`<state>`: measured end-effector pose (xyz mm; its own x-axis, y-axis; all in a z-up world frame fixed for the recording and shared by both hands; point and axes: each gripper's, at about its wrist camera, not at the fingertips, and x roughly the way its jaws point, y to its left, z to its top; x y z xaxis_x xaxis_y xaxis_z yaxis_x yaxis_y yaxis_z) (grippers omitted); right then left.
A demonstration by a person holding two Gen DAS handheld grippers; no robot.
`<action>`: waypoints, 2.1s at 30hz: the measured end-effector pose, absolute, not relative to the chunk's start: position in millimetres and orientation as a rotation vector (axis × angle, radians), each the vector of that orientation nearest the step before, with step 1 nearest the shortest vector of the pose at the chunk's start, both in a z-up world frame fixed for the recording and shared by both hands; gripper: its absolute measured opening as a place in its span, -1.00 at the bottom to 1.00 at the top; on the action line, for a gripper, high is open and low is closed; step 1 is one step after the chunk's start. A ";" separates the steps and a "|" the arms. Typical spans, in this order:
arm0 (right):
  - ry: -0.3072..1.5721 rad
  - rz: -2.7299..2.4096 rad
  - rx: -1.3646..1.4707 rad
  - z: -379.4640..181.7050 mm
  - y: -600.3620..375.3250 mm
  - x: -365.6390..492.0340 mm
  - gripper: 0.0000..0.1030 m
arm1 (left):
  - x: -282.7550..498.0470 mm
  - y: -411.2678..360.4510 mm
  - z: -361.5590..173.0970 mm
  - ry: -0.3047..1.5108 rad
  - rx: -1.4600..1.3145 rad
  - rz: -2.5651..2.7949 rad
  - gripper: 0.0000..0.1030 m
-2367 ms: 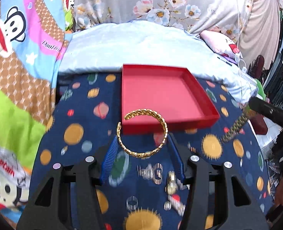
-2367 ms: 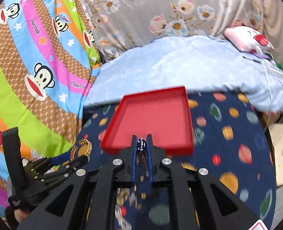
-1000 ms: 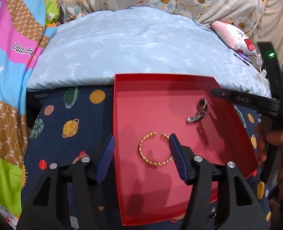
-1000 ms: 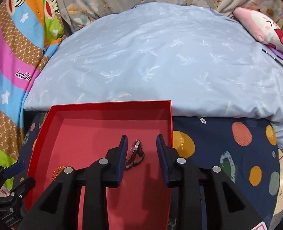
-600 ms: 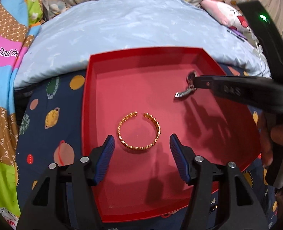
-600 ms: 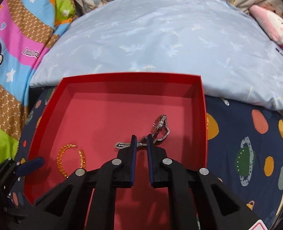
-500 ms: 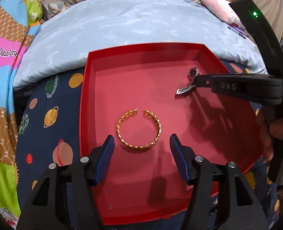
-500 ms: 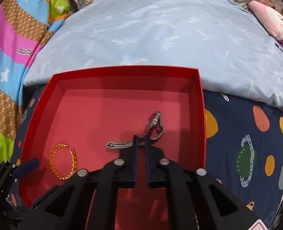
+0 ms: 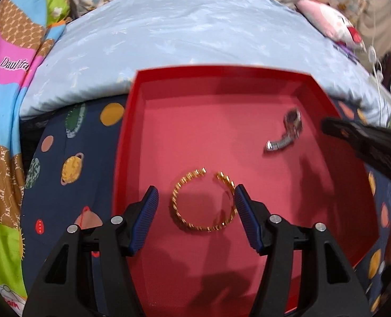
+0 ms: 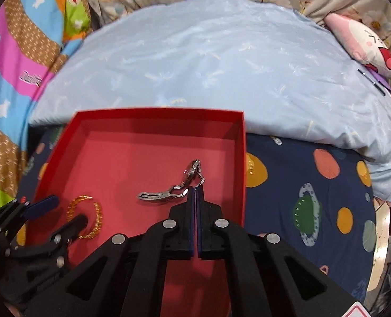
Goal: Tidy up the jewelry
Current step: 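Move the left tool back and grasp the pearl necklace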
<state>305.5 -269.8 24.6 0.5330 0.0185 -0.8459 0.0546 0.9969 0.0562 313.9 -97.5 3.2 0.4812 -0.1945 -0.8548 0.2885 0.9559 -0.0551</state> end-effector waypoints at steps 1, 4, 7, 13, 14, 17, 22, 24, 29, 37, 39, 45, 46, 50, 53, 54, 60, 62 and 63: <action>0.983 -0.026 0.076 33.5 -269.6 295.9 -1.00 | 313.6 -93.7 9.7 1.011 0.088 -0.296 0.12; 0.916 -0.026 0.090 57.2 -269.9 262.4 -1.00 | 302.5 -82.3 32.6 0.941 0.073 -0.280 0.13; 0.857 -0.025 0.103 77.1 -266.0 222.0 -0.94 | 277.5 -68.5 58.2 0.860 0.078 -0.267 0.19; 0.828 -0.015 0.140 86.1 -251.5 138.7 -0.72 | 217.9 -35.5 85.5 0.780 0.036 -0.250 0.56; 0.835 -0.018 0.143 82.9 -247.2 123.9 -0.67 | 204.6 -28.8 86.4 0.773 0.029 -0.241 0.59; 0.854 -0.026 0.144 70.9 -235.2 96.1 -0.39 | 177.5 -17.9 82.1 0.781 0.019 -0.234 0.62; 0.901 -0.005 0.212 38.4 -214.1 59.5 -0.27 | 138.8 -3.2 59.4 0.832 0.003 -0.235 0.63; 0.911 -0.005 0.248 25.1 -208.2 47.7 -0.20 | 126.8 3.0 50.0 0.845 -0.002 -0.220 0.63; 0.930 0.009 0.259 5.9 -190.3 24.3 -0.20 | 104.0 19.1 28.2 0.887 -0.025 -0.203 0.63; 0.943 -0.053 0.249 -3.2 -190.8 5.9 -0.20 | 74.8 10.5 -1.9 0.991 -0.030 -0.236 0.63; 0.937 -0.072 0.248 -1.0 -196.0 2.6 -0.20 | 68.7 -2.6 -3.8 1.007 -0.023 -0.258 0.63; 0.921 -0.116 0.250 6.0 -210.3 -4.0 -0.20 | 61.0 -42.0 -12.0 1.043 0.000 -0.307 0.63; 0.918 -0.123 0.253 6.5 -213.0 -5.3 -0.19 | 60.1 -46.2 -14.1 1.047 0.005 -0.311 0.63; 0.921 -0.142 0.273 4.4 -221.9 -7.8 -0.17 | 57.0 -62.3 -26.9 1.062 0.068 -0.299 0.61; 0.922 -0.143 0.287 2.8 -224.3 -8.3 -0.17 | 52.6 -67.6 -28.6 1.021 0.136 -0.276 0.38; 0.921 -0.140 0.289 2.5 -224.3 -7.9 -0.17 | 52.0 -66.5 -27.7 1.014 0.140 -0.282 0.34; 0.921 -0.116 0.288 2.6 -217.2 -5.2 -0.17 | 50.8 -54.2 -22.9 0.997 0.137 -0.321 -0.51; 0.923 -0.110 0.286 2.4 -214.4 -3.8 -0.17 | 51.4 -49.3 -22.4 1.002 0.126 -0.344 -0.69; 0.925 -0.102 0.286 2.0 -211.8 -2.8 -0.17 | 52.1 -47.8 -22.2 1.007 0.116 -0.354 -0.69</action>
